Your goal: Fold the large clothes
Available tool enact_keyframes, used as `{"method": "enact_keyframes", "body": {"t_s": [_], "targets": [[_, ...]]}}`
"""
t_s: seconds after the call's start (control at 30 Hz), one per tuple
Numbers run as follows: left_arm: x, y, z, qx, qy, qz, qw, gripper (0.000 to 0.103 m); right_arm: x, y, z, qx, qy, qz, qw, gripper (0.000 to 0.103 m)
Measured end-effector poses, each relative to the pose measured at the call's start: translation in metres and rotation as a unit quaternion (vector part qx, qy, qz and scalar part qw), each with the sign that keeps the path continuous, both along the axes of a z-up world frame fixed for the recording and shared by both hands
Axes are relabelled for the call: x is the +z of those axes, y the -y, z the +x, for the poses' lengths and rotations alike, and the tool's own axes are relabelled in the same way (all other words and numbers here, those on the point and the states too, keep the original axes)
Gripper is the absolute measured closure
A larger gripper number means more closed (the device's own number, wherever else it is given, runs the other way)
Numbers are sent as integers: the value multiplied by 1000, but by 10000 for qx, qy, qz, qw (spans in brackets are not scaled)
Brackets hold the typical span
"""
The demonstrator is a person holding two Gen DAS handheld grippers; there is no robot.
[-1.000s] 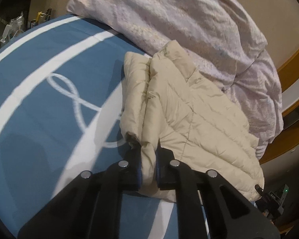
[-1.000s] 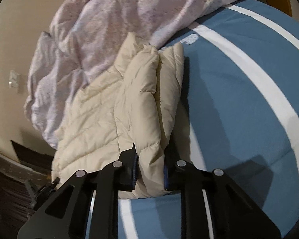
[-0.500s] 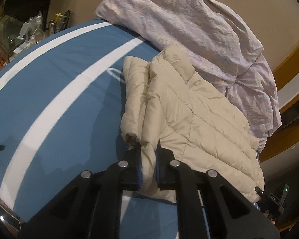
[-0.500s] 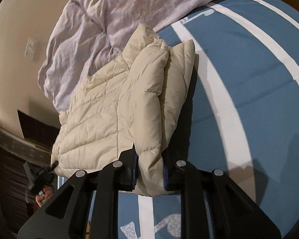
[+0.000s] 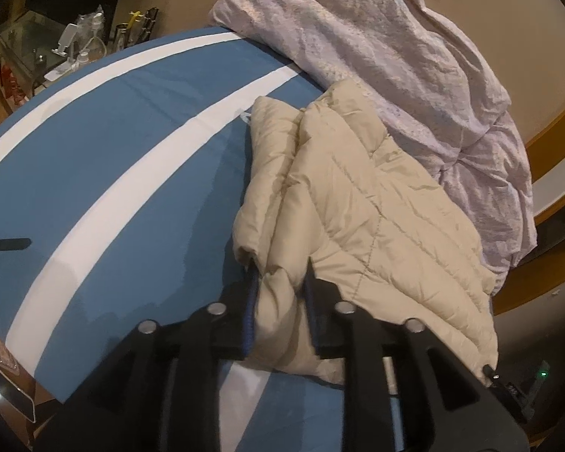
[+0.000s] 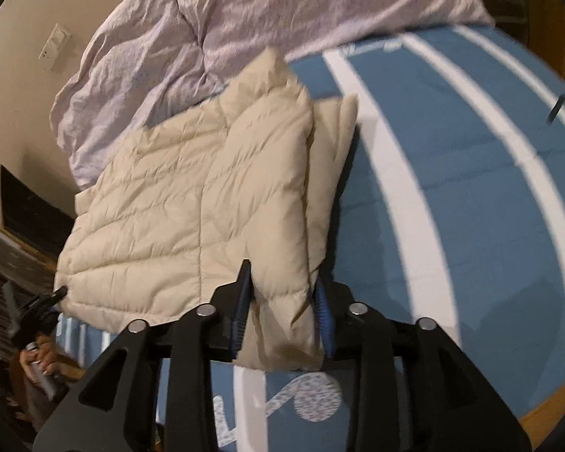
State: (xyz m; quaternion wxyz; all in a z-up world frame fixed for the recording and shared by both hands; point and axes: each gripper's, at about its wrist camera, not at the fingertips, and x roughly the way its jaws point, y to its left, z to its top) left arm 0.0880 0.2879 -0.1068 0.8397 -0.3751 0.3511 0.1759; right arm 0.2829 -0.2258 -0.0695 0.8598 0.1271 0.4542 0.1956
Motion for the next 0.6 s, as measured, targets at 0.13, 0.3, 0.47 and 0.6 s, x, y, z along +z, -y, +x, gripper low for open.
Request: {"method": "enact_keyframes", "body": {"t_s": [0.13, 0.3, 0.47, 0.6], "targets": [[-1, 1, -3, 22, -26, 9, 10000, 56, 20, -9, -6, -22, 574, -194, 9982, 66], [-1, 6, -2, -2, -77, 66, 9999, 47, 20, -49, -9, 484, 880, -501, 9937, 66], [-3, 9, 1, 42, -113, 82, 9999, 43, 1, -79, -6, 735, 892, -898, 9892, 66], [-4, 11, 3, 140, -49, -12, 9999, 39, -20, -84, 0, 744, 795, -1008, 9889, 66]]}}
